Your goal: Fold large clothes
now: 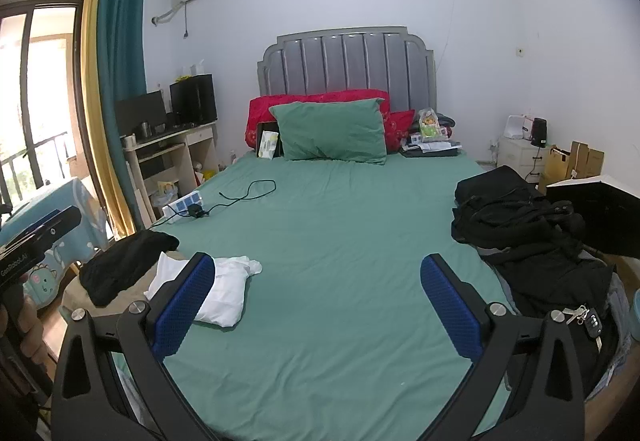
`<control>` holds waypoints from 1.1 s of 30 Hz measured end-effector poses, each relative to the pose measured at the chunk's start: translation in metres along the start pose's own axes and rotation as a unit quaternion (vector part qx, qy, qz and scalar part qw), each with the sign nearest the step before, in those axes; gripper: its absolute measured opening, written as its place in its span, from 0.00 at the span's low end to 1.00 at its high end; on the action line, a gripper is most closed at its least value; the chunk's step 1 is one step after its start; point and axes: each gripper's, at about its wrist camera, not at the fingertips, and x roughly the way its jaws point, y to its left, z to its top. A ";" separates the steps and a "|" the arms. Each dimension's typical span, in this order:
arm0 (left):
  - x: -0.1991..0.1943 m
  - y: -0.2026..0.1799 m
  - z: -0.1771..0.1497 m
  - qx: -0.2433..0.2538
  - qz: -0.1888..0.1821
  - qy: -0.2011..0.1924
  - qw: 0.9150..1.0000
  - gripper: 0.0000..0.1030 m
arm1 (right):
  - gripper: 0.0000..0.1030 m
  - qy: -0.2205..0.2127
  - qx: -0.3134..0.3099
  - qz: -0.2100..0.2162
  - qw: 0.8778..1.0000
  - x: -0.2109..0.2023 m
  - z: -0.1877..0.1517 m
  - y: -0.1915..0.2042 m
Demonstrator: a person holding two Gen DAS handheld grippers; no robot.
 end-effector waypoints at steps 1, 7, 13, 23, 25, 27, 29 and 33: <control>0.000 -0.001 0.000 0.000 0.000 0.000 1.000 0.78 | 0.99 0.001 0.000 0.000 1.000 0.000 0.000 0.000; 0.000 -0.002 -0.001 -0.001 -0.001 0.000 1.000 0.78 | 0.98 0.002 -0.002 0.000 1.000 0.001 -0.002 0.000; 0.000 -0.003 -0.001 -0.001 0.000 0.000 1.000 0.78 | 0.99 0.002 -0.006 -0.001 1.000 0.003 -0.005 0.000; 0.000 -0.004 -0.002 0.000 -0.002 0.001 1.000 0.78 | 0.98 0.004 -0.007 0.000 1.000 0.006 -0.006 0.000; 0.000 -0.005 -0.003 0.000 -0.003 0.002 1.000 0.78 | 0.99 0.004 -0.007 0.000 1.000 0.006 -0.007 0.000; 0.000 -0.007 -0.003 0.001 -0.003 0.002 1.000 0.78 | 0.99 0.005 -0.007 0.000 1.000 0.007 -0.008 0.000; 0.001 -0.007 -0.003 0.001 -0.004 0.002 1.000 0.78 | 0.98 0.007 -0.007 0.001 1.000 0.008 -0.009 0.000; 0.000 -0.008 -0.005 0.003 -0.009 0.003 1.000 0.78 | 0.99 0.008 -0.009 0.002 1.000 0.009 -0.011 -0.002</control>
